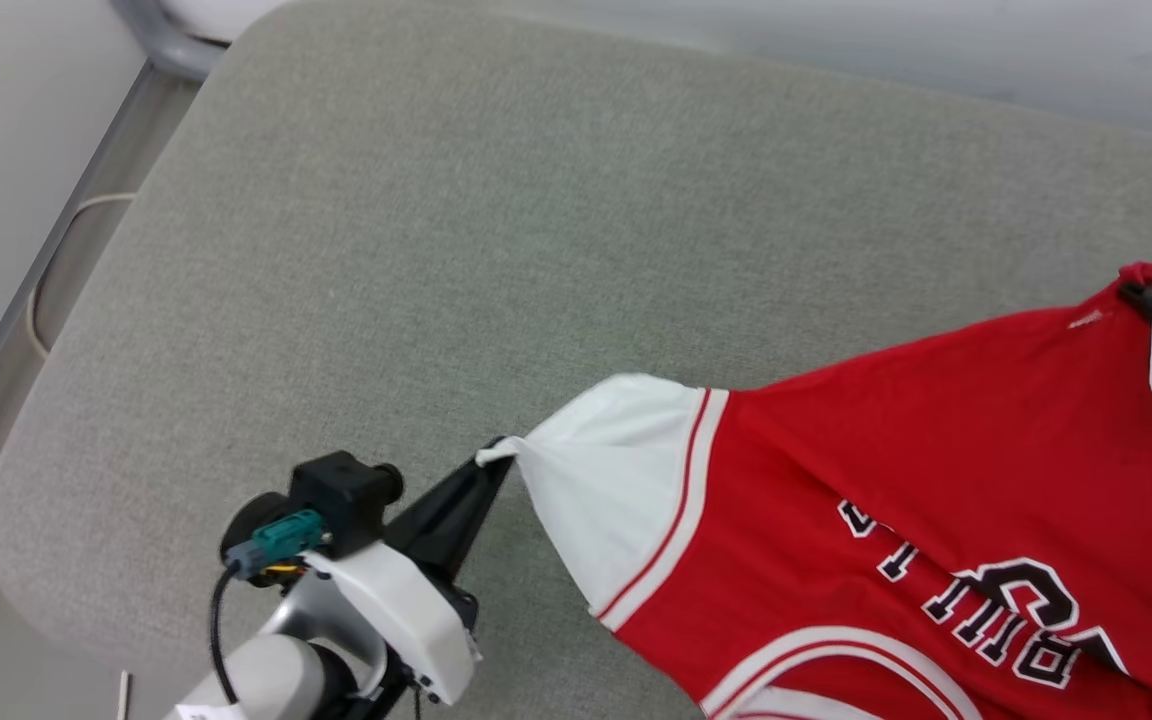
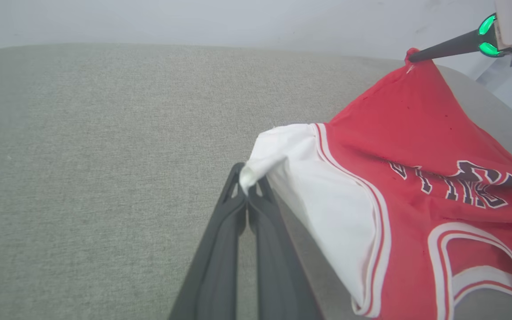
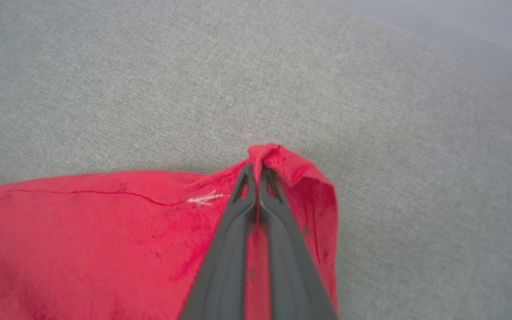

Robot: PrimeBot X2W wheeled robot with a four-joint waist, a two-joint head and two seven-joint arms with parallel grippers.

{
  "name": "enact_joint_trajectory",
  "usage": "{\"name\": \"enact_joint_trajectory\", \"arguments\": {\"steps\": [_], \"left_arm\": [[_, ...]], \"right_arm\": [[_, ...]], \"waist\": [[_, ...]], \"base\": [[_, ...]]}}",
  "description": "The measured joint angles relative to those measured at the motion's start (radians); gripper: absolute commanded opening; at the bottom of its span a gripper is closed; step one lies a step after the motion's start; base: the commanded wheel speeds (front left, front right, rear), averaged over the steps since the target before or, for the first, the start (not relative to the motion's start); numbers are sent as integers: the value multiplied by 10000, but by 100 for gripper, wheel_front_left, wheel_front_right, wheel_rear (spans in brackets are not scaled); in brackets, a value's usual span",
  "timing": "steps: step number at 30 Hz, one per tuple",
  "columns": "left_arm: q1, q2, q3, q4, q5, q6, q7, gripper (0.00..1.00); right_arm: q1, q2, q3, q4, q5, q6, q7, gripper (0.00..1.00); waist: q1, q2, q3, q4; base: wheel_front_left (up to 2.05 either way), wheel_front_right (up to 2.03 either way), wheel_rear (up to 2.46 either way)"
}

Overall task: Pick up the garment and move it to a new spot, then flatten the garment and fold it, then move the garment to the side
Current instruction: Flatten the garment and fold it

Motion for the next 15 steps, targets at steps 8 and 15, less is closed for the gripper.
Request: {"name": "enact_joint_trajectory", "arguments": {"steps": [8,15], "left_arm": [[2,851,782,-571,56,479,-42,0],[-200,1691,1733,-1448,249,1047,-54,0]], "right_arm": [[43,-165,245,-359,750,0,-1615,0],[510,-529,171,-1611,1315,4,-2468,0]], "waist": [[0,0,-1086,-622],[-2,0,-1900,-1308]], "base": [[0,0,0],[0,0,0]]}}
